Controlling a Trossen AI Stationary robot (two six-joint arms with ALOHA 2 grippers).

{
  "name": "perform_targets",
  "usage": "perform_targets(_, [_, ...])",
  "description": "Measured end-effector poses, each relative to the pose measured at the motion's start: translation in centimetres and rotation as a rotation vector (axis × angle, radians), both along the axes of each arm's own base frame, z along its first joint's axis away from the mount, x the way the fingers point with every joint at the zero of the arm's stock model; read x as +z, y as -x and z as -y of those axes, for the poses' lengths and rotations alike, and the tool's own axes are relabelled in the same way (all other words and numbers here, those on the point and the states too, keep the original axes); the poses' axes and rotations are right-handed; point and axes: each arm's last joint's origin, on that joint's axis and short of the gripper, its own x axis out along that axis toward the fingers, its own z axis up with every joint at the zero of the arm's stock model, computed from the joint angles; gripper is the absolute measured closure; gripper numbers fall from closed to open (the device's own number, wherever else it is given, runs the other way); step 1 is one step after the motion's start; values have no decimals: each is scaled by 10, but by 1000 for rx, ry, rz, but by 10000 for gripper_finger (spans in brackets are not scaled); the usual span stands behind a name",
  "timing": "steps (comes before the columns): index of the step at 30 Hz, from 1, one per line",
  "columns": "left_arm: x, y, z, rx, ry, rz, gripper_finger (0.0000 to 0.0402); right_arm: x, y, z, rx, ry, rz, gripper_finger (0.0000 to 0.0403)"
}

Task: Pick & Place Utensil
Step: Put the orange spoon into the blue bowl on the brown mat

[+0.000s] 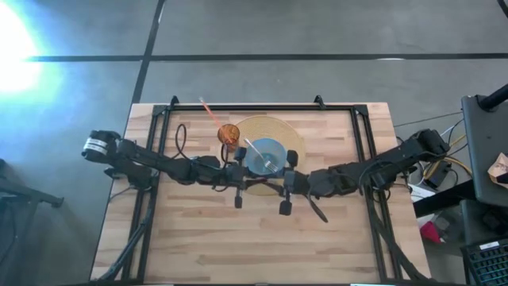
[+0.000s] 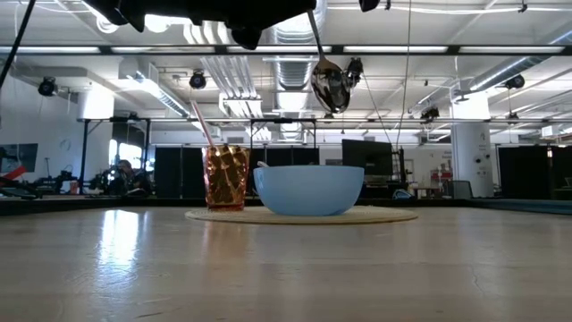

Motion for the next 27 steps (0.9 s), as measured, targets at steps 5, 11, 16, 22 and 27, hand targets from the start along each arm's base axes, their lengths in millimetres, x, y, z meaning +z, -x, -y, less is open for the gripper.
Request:
perform_targets(5, [-3, -3, 1, -10, 1, 8, 399, 0, -1, 3, 29, -14, -6, 362])
perform_targets(11, [-4, -3, 1, -15, 3, 5, 396, -1, -2, 6, 39, -31, -11, 391])
perform_targets(16, [-4, -3, 1, -13, 2, 4, 393, -1, -2, 6, 38, -32, -13, 393])
perform_targets(22, [-5, -3, 1, -12, 5, -2, 387, -2, -2, 6, 35, -34, -22, 394])
perform_targets(27, [-6, -3, 1, -8, 3, -13, 376, -5, -2, 6, 32, -40, -35, 394])
